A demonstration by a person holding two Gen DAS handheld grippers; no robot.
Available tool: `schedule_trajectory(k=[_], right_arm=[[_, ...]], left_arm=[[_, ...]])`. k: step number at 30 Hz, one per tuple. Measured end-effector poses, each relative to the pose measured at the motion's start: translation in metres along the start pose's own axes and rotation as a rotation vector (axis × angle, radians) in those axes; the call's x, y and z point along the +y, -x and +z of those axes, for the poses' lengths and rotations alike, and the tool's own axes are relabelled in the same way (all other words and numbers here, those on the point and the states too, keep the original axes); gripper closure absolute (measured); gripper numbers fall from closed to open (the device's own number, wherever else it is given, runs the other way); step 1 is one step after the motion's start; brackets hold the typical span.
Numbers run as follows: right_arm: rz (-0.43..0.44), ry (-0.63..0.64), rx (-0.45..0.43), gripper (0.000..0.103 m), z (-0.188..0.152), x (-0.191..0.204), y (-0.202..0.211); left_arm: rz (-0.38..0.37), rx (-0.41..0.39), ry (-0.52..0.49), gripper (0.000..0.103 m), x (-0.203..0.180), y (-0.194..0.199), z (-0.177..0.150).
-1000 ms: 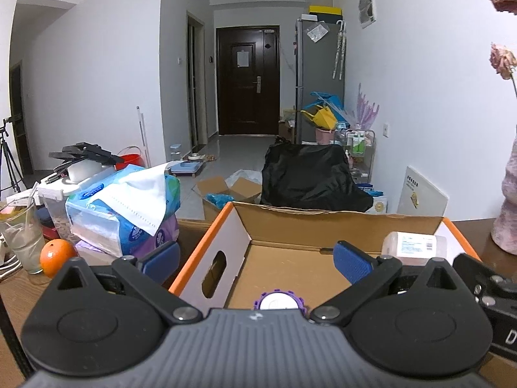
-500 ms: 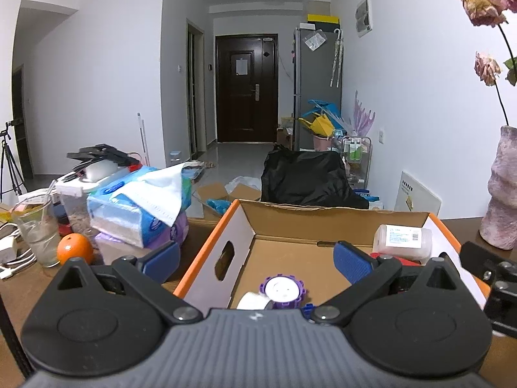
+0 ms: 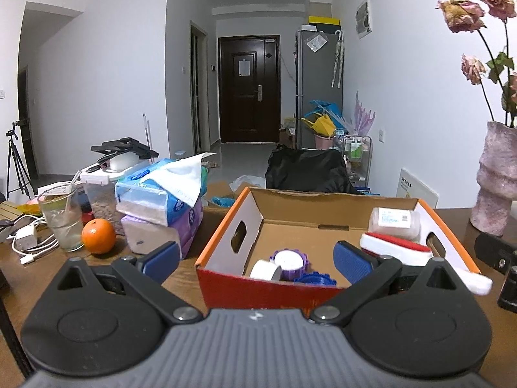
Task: Organize rigid objects
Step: 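Withdraw both tools from the box back over the table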
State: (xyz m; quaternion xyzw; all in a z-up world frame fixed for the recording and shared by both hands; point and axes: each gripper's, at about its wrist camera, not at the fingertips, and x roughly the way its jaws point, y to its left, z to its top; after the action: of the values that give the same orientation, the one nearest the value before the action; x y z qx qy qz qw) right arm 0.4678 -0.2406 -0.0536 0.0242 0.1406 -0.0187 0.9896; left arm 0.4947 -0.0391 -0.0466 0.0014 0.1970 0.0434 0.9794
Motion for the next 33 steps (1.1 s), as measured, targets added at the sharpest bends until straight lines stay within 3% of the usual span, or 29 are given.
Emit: schedule_trajectory(k=[18,33], right_arm=[[0.011,0.023,0.034,0.000,-0.030,-0.005,0.055],[0.026,0.046,0.100,0.000,-0.056,-0.008,0.083]], left_arm=[[-0.038,0.050,-0.009,0.000,0.006,0.058,-0.041],[-0.051,0.109,-0.008,0.000,0.007,0.083,-0.067]])
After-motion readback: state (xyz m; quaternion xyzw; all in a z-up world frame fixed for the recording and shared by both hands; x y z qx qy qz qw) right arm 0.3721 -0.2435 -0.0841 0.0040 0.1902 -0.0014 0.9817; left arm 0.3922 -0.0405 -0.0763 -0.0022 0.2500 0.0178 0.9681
